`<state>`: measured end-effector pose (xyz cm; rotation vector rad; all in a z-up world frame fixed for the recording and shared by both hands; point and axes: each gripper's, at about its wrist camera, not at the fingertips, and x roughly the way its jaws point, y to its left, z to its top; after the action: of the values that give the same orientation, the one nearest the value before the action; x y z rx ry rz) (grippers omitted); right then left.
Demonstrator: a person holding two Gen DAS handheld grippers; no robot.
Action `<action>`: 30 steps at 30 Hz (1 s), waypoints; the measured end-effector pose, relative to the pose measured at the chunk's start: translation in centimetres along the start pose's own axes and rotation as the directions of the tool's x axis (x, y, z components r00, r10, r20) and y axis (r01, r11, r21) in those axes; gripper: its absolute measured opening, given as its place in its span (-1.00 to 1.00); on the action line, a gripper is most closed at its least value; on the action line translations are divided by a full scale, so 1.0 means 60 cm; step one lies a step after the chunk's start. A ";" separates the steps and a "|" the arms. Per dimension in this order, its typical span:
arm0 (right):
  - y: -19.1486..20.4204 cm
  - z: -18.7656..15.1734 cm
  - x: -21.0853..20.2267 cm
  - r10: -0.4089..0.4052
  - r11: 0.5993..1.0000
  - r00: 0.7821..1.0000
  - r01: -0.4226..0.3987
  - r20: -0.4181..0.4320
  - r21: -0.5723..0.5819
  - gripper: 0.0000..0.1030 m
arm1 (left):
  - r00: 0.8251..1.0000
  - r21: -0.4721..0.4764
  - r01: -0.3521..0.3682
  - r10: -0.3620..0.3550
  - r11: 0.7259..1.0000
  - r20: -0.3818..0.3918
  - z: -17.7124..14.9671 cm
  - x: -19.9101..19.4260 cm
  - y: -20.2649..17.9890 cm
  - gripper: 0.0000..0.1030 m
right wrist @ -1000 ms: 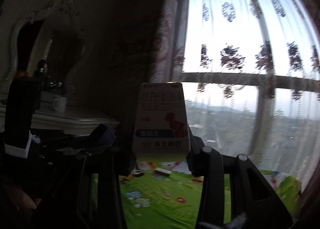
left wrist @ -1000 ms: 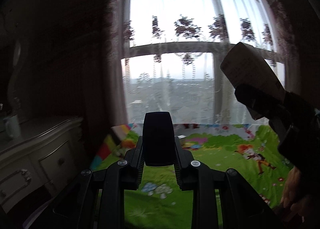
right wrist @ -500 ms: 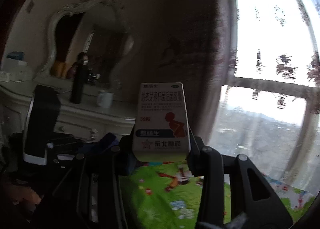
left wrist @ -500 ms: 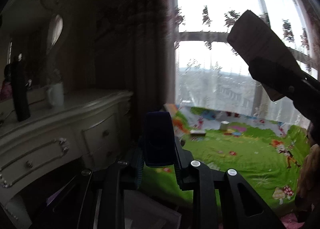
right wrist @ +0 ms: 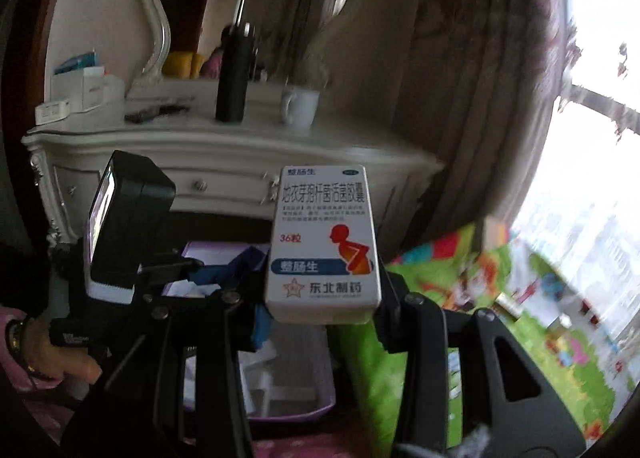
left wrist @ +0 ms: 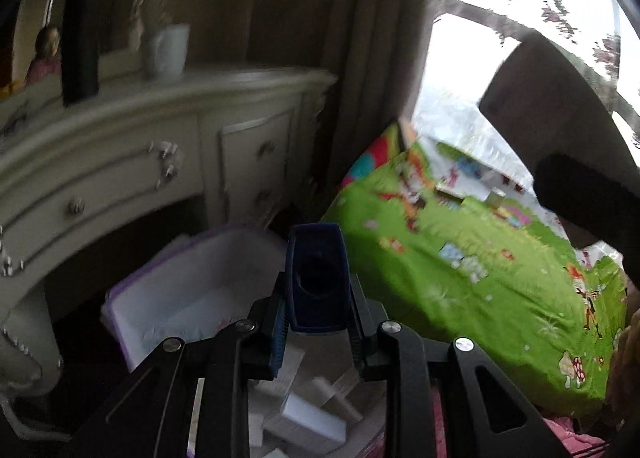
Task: Organize rigid objects
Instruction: 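Lift and carry the medicine box and blue cup to the storage box, then open both tools to drop the items into the storage box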
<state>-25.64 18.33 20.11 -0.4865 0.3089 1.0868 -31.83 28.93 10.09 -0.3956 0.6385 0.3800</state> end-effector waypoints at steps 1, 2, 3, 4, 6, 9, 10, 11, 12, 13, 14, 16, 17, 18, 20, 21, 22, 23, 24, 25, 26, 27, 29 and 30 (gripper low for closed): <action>0.002 0.000 0.010 0.015 1.000 0.999 -0.015 -0.034 0.000 -0.13 | 1.000 -0.014 -0.002 0.001 1.000 -0.018 -0.004 0.006 0.008 -0.47; 0.006 -0.003 0.027 0.035 0.999 0.997 -0.035 -0.072 0.002 -0.13 | 0.999 -0.030 -0.006 0.004 1.000 -0.046 -0.010 0.015 0.018 -0.47; 0.012 -0.013 0.030 0.043 0.999 0.995 -0.042 -0.088 0.006 -0.13 | 0.998 -0.045 -0.008 0.005 0.999 -0.069 -0.016 0.023 0.028 -0.47; 0.017 -0.017 0.043 0.055 0.998 0.992 -0.055 -0.116 0.004 -0.13 | 0.996 -0.061 -0.008 0.003 0.998 -0.087 -0.022 0.028 0.037 -0.47; 0.025 -0.030 0.057 0.073 0.997 0.985 -0.073 -0.155 0.005 -0.13 | 0.993 -0.083 -0.014 0.004 0.996 -0.117 -0.030 0.039 0.051 -0.48; 0.037 -0.047 0.088 0.094 0.995 0.971 -0.096 -0.218 -0.001 -0.13 | 0.984 -0.129 -0.015 -0.008 0.991 -0.176 -0.049 0.059 0.077 -0.48; 0.040 -0.051 0.097 0.101 0.995 0.967 -0.104 -0.233 0.002 -0.13 | 0.980 -0.150 -0.010 -0.020 0.989 -0.199 -0.055 0.067 0.085 -0.48; 0.043 -0.060 0.108 0.118 0.993 0.958 -0.120 -0.260 0.009 -0.13 | 0.976 -0.159 -0.009 -0.026 0.987 -0.217 -0.057 0.074 0.089 -0.48; 0.045 -0.065 0.116 0.126 0.992 0.952 -0.127 -0.278 0.013 -0.14 | 0.970 -0.165 -0.015 -0.026 0.986 -0.241 -0.063 0.082 0.095 -0.48; 0.047 -0.071 0.123 0.132 0.991 0.946 -0.133 -0.295 0.017 -0.13 | 0.968 -0.165 -0.023 -0.019 0.986 -0.252 -0.067 0.087 0.098 -0.48; 0.049 -0.080 0.133 0.140 0.990 0.939 -0.141 -0.315 0.021 -0.13 | 0.966 -0.165 -0.029 -0.015 0.986 -0.259 -0.069 0.089 0.101 -0.47; 0.055 -0.095 0.147 0.148 0.988 0.926 -0.151 -0.348 0.019 -0.13 | 0.961 -0.175 -0.031 -0.019 0.984 -0.275 -0.074 0.095 0.107 -0.48; 0.056 -0.100 0.151 0.148 0.988 0.922 -0.152 -0.357 0.016 -0.13 | 0.959 -0.184 -0.029 -0.024 0.982 -0.282 -0.077 0.098 0.110 -0.48; 0.060 -0.107 0.156 0.150 0.988 0.917 -0.156 -0.369 0.013 -0.13 | 0.957 -0.190 -0.030 -0.027 0.981 -0.290 -0.079 0.102 0.112 -0.48; 0.069 -0.118 0.167 0.158 0.986 0.906 -0.169 -0.392 0.007 -0.13 | 0.951 -0.191 -0.040 -0.021 0.981 -0.308 -0.084 0.111 0.116 -0.48; 0.073 -0.122 0.171 0.159 0.985 0.903 -0.172 -0.398 0.004 -0.14 | 0.949 -0.191 -0.045 -0.018 0.981 -0.314 -0.087 0.114 0.118 -0.48; 0.077 -0.126 0.175 0.161 0.984 0.900 -0.176 -0.406 0.001 -0.14 | 0.947 -0.191 -0.048 -0.016 0.980 -0.320 -0.089 0.116 0.118 -0.48; 0.080 -0.131 0.179 0.165 0.983 0.895 -0.181 -0.415 0.000 -0.14 | 0.945 -0.191 -0.052 -0.014 0.980 -0.327 -0.090 0.118 0.119 -0.48; 0.082 -0.135 0.183 0.171 0.982 0.890 -0.188 -0.423 0.000 -0.14 | 0.943 -0.192 -0.055 -0.012 0.980 -0.332 -0.091 0.121 0.122 -0.48; 0.085 -0.138 0.185 0.175 0.981 0.885 -0.194 -0.430 0.000 -0.14 | 0.941 -0.194 -0.058 -0.012 0.979 -0.338 -0.094 0.123 0.123 -0.48; 0.087 -0.142 0.188 0.179 0.980 0.882 -0.199 -0.437 0.000 -0.14 | 0.940 -0.195 -0.060 -0.011 0.979 -0.342 -0.096 0.126 0.123 -0.48; 0.090 -0.146 0.191 0.181 0.979 0.879 -0.203 -0.442 -0.001 -0.14 | 0.937 -0.194 -0.062 -0.010 0.979 -0.350 -0.098 0.129 0.123 -0.48; 0.093 -0.151 0.196 0.190 0.977 0.873 -0.211 -0.450 0.003 -0.14 | 0.932 -0.191 -0.068 -0.006 0.979 -0.362 -0.101 0.133 0.123 -0.48; 0.093 -0.151 0.199 0.198 0.976 0.870 -0.217 -0.452 0.009 -0.13 | 0.929 -0.188 -0.071 -0.003 0.980 -0.369 -0.102 0.136 0.122 -0.47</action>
<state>-25.46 24.85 5.51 -0.7589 0.7654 1.1833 -32.18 34.16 -1.34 -0.6570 0.9797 0.4080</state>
